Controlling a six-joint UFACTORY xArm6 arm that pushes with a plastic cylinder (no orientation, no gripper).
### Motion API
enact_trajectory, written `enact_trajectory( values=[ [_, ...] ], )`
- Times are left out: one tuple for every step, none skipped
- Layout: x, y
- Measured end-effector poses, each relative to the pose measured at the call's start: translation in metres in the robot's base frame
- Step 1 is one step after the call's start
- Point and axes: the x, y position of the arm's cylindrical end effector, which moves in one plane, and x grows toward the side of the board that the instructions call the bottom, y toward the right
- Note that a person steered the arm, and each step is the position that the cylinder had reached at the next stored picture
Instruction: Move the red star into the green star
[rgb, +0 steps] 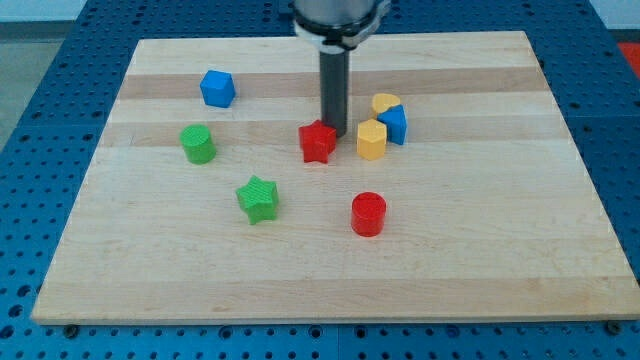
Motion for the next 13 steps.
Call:
enact_trajectory(
  values=[
    [0.018, -0.02],
    [0.038, -0.022],
    [0.055, -0.022],
    [0.07, -0.023],
    [0.087, -0.037],
    [0.101, -0.04],
    [0.114, -0.045],
    [0.126, -0.066],
    [0.14, -0.091],
    [0.154, -0.113],
    [0.151, -0.117],
    [0.134, -0.104],
    [0.115, -0.103]
  ],
)
